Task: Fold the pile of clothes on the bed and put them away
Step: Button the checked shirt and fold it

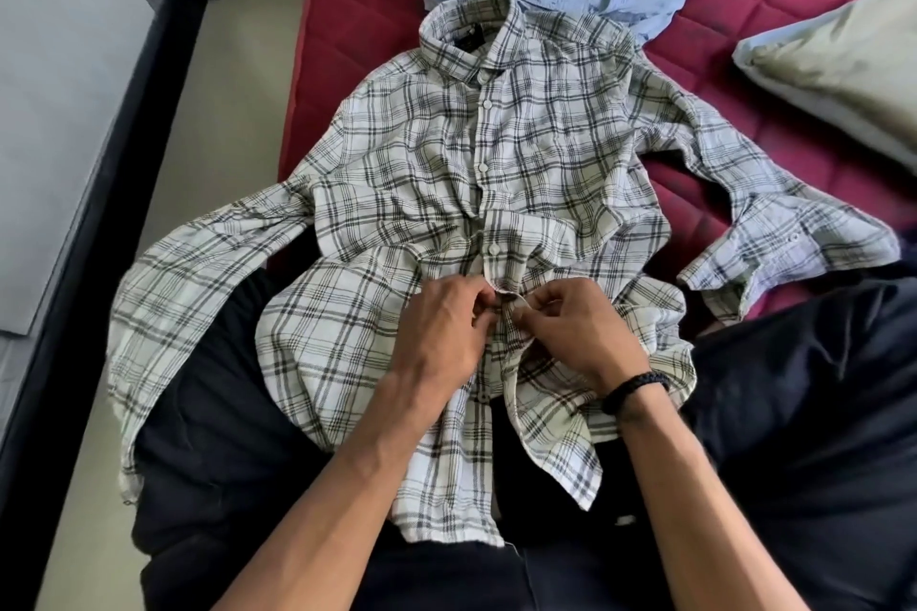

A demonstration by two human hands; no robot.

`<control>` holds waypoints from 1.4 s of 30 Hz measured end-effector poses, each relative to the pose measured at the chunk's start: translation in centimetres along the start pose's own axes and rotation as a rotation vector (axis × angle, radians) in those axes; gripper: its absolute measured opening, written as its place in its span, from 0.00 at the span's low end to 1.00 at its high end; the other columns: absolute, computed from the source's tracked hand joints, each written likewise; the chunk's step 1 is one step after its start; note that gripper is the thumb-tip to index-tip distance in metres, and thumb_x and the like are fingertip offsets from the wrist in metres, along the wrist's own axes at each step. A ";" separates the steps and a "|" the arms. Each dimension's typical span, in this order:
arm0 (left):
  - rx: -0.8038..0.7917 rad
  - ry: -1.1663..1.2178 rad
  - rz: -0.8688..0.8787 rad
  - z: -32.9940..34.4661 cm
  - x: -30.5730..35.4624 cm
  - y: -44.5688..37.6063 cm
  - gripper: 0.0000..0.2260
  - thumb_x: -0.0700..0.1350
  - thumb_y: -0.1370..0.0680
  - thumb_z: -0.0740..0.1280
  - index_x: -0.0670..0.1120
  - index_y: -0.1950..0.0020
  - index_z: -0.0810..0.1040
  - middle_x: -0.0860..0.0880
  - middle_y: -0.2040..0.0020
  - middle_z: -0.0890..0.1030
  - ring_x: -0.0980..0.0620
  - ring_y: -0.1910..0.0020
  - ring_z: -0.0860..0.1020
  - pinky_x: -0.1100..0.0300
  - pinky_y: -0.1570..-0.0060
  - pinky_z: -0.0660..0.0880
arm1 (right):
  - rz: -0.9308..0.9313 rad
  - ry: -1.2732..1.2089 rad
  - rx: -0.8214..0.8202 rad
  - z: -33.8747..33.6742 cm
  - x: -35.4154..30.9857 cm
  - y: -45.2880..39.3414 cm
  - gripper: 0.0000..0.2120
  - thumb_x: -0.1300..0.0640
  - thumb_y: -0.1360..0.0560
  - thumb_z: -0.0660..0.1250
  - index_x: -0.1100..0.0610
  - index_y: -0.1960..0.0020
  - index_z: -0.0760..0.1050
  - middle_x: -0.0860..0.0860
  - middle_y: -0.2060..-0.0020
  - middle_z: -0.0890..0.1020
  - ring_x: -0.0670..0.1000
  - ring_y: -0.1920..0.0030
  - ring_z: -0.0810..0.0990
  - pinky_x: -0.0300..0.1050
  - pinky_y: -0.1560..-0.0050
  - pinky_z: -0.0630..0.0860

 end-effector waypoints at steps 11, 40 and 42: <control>-0.059 -0.178 -0.161 1.0 -0.3 0.4 0.08 0.37 0.23 0.74 0.47 0.46 0.81 0.52 0.57 0.82 0.56 0.66 0.80 0.61 0.68 0.81 | 0.047 -0.212 -0.028 0.1 -0.1 0.3 0.06 0.59 0.27 0.79 0.59 0.55 0.83 0.52 0.62 0.88 0.52 0.62 0.88 0.54 0.52 0.86; 0.103 0.433 -0.279 -1.9 0.4 1.1 0.09 0.43 0.25 0.78 0.51 0.49 0.81 0.57 0.59 0.83 0.61 0.65 0.83 0.64 0.68 0.81 | -0.146 -0.189 0.081 2.2 -0.2 -0.2 0.06 0.57 0.23 0.76 0.50 0.58 0.82 0.48 0.66 0.85 0.42 0.71 0.80 0.40 0.71 0.77; 0.102 0.454 -0.303 -1.9 0.1 1.1 0.10 0.44 0.26 0.78 0.50 0.49 0.81 0.56 0.59 0.84 0.60 0.65 0.83 0.59 0.67 0.83 | -0.130 -0.204 0.099 2.2 -0.1 -0.3 0.05 0.56 0.24 0.77 0.51 0.58 0.83 0.48 0.65 0.85 0.44 0.71 0.81 0.42 0.71 0.78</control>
Point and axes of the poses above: each hand's wrist, its own y-axis away from the middle knuckle, its own z-axis out of the palm, x = y × z, the point moved 4 cm from there along -y, towards the middle knuckle
